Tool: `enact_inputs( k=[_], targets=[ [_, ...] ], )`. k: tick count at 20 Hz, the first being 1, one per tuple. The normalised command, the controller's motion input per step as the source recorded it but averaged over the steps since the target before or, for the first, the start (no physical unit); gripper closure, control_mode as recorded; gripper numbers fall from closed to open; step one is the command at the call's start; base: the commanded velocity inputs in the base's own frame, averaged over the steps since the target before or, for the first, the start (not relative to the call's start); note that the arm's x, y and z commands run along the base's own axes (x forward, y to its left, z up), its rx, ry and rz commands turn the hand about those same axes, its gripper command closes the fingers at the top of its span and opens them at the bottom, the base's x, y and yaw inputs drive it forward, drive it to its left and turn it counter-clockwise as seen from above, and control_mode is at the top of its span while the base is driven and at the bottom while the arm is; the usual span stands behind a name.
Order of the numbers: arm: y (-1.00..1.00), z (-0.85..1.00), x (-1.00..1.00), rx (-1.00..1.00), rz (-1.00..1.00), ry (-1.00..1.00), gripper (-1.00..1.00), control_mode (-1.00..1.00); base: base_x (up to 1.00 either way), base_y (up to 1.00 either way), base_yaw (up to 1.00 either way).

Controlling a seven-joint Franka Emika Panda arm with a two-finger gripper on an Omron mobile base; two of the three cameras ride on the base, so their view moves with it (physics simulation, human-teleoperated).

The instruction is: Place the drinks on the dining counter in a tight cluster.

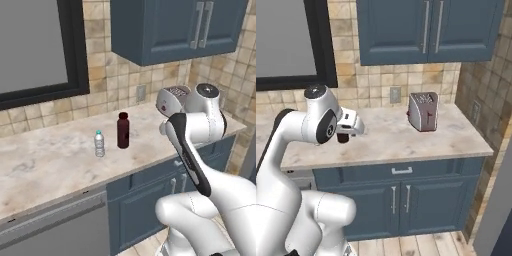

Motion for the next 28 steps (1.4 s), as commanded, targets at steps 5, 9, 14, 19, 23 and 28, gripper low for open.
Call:
enact_inputs(
  k=[5, 9, 14, 19, 23, 28],
  targets=[
    [0.0, 0.0, 0.0, 0.0, 0.0, 0.0, -1.0, 1.0, 0.18, 0.02, 0.26],
    [0.0, 0.0, 0.0, 0.0, 0.0, 0.0, -1.0, 1.0, 0.56, 0.05, 0.36],
    [0.0, 0.0, 0.0, 0.0, 0.0, 0.0, -1.0, 1.0, 0.76, -0.18, 0.3],
    [0.0, 0.0, 0.0, 0.0, 0.0, 0.0, -1.0, 1.0, 0.6, -0.03, 0.12],
    [0.0, 0.0, 0.0, 0.0, 0.0, 0.0, -1.0, 1.0, 0.48, -0.01, 0.02],
    [0.0, 0.0, 0.0, 0.0, 0.0, 0.0, -1.0, 1.0, 0.3, -0.28, -0.02]
  ],
)
